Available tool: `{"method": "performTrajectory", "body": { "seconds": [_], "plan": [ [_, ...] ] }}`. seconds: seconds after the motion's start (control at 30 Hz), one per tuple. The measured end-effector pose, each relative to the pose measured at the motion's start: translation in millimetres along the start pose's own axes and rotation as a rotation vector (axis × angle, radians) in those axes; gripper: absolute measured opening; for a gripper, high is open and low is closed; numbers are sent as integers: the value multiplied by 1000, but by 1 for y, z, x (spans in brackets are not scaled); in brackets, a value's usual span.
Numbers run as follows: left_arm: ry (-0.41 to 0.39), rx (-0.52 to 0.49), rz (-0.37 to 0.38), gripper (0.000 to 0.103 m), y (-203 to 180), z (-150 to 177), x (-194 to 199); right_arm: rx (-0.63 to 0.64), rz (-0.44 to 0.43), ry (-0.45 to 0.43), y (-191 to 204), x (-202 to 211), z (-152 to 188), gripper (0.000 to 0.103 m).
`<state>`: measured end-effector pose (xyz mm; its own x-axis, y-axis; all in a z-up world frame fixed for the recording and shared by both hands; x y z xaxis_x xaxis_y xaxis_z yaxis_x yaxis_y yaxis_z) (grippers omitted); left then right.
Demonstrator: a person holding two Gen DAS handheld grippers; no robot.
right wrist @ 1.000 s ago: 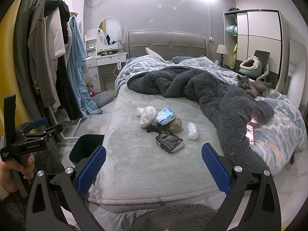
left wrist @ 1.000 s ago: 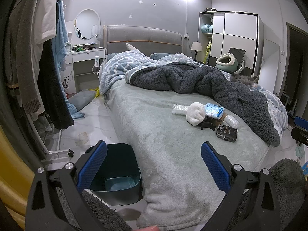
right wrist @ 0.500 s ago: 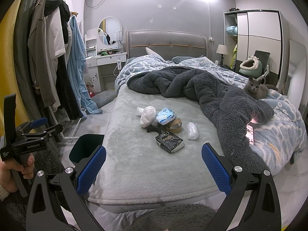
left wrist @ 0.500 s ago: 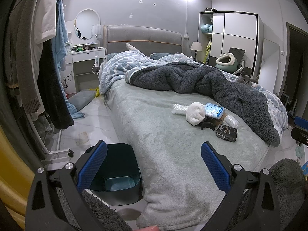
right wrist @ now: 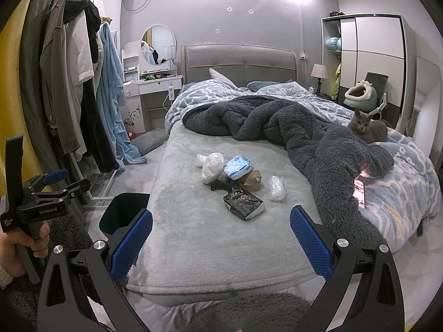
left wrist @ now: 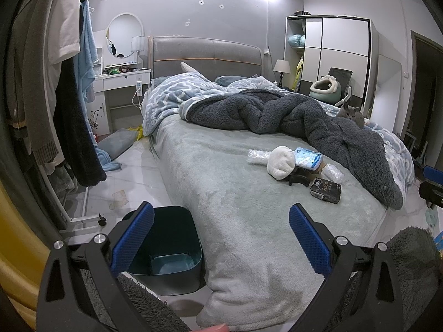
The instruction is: Collect trash
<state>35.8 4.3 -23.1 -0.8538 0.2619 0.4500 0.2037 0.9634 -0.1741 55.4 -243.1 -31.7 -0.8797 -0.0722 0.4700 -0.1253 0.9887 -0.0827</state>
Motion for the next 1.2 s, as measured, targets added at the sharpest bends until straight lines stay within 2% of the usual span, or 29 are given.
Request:
{"method": "performTrajectory", "body": {
  "seconds": [0.17, 0.3, 0.37, 0.43, 0.7, 0.9, 1.2],
  "plan": [
    [2, -9, -9, 100, 5, 0, 0, 21, -9, 18, 19, -1, 2, 100],
    [-3, -21, -31, 100, 12, -6, 6, 79, 21, 15, 20, -5, -6, 100],
    [-8, -21, -29, 100, 17, -13, 8, 42, 5, 5, 8, -3, -14, 100],
    [-7, -17, 5, 100, 23, -21, 8, 18, -10, 11, 8, -9, -15, 100],
    [-5, -52, 136, 99, 16, -43, -2, 103, -43, 43, 18, -42, -10, 95],
    [35, -70, 197, 99, 11, -44, -29, 148, -91, 77, 19, -66, -6, 94],
    [85, -146, 352, 95, 8, -43, -78, 197, -164, 139, 19, -120, 5, 94]
  ]
}}
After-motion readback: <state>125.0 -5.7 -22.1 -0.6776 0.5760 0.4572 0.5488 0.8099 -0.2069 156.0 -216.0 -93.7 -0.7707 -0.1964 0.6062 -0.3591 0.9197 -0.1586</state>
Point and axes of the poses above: each gripper's, at about its wrist camera, not at the fingertips, and x roughly against the way its jaws point, y to its left, z to its underside, the point moved 4 cm from there along -x, roughly the way its jaws point, and after that the axes turned 15 degrees about z, right-handed, at the moved point
